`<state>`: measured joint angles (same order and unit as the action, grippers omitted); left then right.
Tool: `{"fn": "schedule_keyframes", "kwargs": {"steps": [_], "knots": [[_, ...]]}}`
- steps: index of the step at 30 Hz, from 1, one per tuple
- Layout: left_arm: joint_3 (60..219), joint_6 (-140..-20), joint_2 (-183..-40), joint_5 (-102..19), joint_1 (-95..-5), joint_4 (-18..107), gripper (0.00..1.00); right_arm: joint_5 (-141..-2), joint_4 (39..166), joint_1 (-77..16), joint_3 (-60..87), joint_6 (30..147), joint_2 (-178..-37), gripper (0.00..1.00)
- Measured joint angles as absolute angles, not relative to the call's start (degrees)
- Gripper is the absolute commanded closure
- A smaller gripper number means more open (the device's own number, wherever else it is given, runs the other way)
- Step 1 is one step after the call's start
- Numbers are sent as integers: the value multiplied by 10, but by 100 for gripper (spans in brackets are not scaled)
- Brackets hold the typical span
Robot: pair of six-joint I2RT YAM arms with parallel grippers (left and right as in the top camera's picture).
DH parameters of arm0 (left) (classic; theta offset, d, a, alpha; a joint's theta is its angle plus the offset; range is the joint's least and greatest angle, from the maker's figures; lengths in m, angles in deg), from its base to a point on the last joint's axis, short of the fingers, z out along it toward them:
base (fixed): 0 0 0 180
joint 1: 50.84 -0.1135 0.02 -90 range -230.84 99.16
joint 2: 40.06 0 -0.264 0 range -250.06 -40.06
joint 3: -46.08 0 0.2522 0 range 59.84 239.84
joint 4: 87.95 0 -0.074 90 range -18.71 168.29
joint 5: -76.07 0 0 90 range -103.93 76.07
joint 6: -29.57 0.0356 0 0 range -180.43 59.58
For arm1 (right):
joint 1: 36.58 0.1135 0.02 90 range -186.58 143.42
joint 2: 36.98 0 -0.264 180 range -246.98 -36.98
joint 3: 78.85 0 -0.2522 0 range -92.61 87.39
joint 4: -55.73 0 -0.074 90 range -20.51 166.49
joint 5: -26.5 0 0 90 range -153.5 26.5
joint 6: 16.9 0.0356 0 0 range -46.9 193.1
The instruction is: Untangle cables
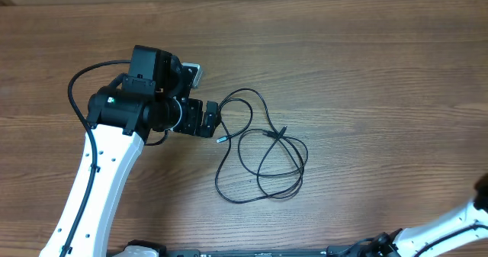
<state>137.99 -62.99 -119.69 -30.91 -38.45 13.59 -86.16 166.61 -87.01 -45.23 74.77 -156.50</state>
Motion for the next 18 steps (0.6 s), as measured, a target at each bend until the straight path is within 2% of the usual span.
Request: {"fn": "schedule_keyframes", "kwargs": {"steps": [5, 11, 18], "knots": [[1380, -630, -1197, -309, -385, 136, 0, -843, 1666, -776, -452, 737, -1565, 9], [1380, -630, -1197, -309, -385, 136, 0, -815, 1666, -675, -452, 731, -1565, 0], [1380, -630, -1197, -309, -385, 136, 1, -789, 1665, -582, -412, 730, -1557, 0]]}}
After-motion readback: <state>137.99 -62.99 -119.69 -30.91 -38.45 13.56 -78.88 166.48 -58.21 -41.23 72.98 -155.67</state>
